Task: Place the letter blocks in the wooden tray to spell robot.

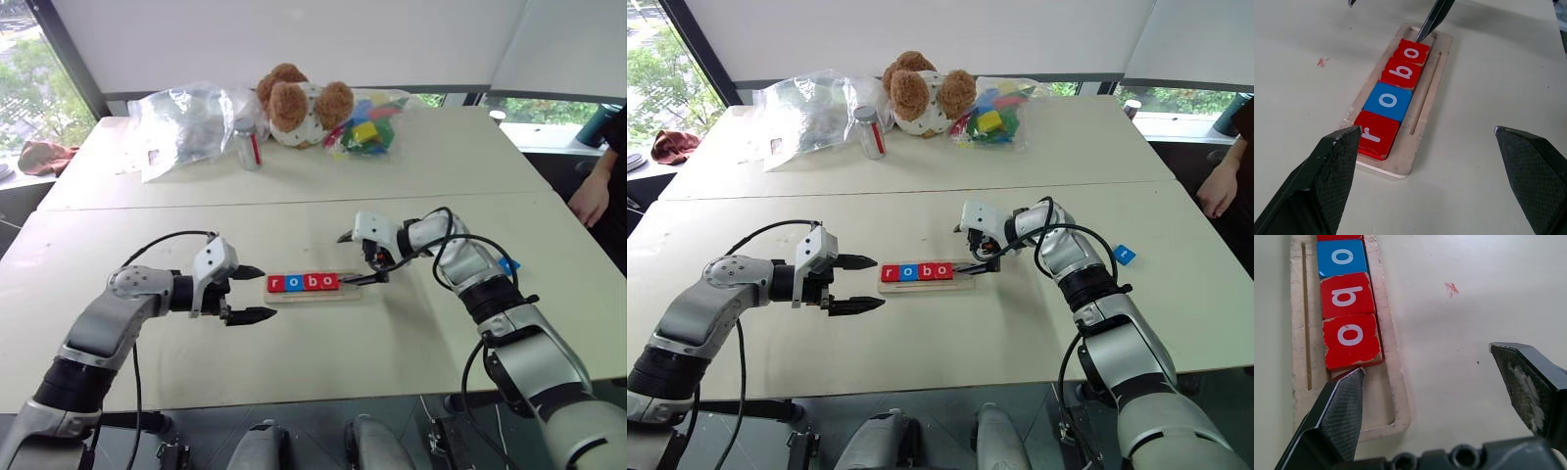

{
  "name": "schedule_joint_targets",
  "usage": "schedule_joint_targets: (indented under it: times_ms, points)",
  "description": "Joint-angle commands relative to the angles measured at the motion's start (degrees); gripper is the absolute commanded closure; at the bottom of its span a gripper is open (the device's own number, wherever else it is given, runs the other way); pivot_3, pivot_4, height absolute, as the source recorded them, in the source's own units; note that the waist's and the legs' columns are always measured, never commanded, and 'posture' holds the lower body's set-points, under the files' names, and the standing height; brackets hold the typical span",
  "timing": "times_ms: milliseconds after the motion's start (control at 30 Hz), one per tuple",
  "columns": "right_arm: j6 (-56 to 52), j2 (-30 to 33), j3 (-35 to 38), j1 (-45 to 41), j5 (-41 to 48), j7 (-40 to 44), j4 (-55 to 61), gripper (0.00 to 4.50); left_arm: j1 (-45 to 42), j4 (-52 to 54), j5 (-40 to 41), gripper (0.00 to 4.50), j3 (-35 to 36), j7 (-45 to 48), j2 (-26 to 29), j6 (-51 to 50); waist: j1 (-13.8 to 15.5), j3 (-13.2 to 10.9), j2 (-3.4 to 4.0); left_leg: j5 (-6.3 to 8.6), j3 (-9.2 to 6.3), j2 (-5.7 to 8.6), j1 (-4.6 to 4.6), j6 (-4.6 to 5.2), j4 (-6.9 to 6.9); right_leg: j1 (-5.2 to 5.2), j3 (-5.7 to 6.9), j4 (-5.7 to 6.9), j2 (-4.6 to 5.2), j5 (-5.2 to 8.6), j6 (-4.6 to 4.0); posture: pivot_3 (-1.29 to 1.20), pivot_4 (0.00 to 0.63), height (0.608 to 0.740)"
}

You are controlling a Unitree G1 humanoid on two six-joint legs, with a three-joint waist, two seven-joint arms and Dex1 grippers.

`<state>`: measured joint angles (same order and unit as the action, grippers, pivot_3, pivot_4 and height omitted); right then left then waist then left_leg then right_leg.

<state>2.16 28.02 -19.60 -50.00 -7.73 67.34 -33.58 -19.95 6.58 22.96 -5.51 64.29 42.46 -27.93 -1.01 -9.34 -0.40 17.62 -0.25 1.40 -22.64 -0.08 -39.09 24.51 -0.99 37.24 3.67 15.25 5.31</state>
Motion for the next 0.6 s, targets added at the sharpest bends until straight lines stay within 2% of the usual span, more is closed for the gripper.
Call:
schedule_joint_targets:
  times_ms: [33, 200, 267, 433, 600]
  points:
    - [-2.32, 2.0, 3.55, -0.74, 0.85, -2.64, 3.44, 0.04, 0.31, 2.27, 0.18, 0.0, 0.99, -0.17, 0.29, 0.67, 0.05, 0.0, 0.0, 0.0, 0.0, 0.0, 0.0, 0.0, 0.0, 0.0, 0.0, 0.0, 0.0, 0.0, 0.0, 0.0, 0.15, 0.74]
    - [-21.28, 7.27, 16.07, 1.93, 3.37, -14.56, 15.01, 0.04, -0.86, 5.4, 3.37, 0.0, 3.13, 0.04, 0.63, -1.37, 0.69, 0.0, 0.0, 0.0, -0.06, 0.01, -0.13, 0.0, -0.04, 0.04, 0.01, -0.02, 0.06, 0.0, 0.0, 0.0, 0.15, 0.74]
    - [-29.86, 7.05, 21.85, 5.86, 2.55, -23.0, 21.98, 0.04, -1.85, 7.18, 4.5, 0.0, 3.46, -0.09, 0.74, -2.39, 0.61, 0.02, -0.04, 0.0, -0.11, 0.01, -0.18, -0.01, -0.03, 0.06, 0.03, -0.06, 0.07, 0.0, 0.0, 0.0, 0.15, 0.74]
    - [-46.58, -1.61, 38.58, 18.91, -2.93, -48.82, 39.82, 0.04, -4.89, 9.51, 5.51, 0.0, 1.33, 0.01, -0.88, -3.8, 0.46, 0.09, -0.02, 0.0, -0.16, 0.01, -0.21, -0.02, 0.05, 0.08, 0.03, -0.05, 0.06, 0.0, 0.0, 0.0, 0.15, 0.74]
    - [-54.16, -11.13, 43.02, 27.6, -6.58, -62.21, 52.77, 0.04, -7.09, 7.35, 4.55, 0.0, -1.54, 0.26, -4.29, -2.82, 0.05, 0.09, 0.05, -0.02, 0.0, 0.06, -0.2, -0.02, -0.03, 0.13, -0.13, 0.06, 0.0, 0.0, 0.01, 0.0, 0.15, 0.74]
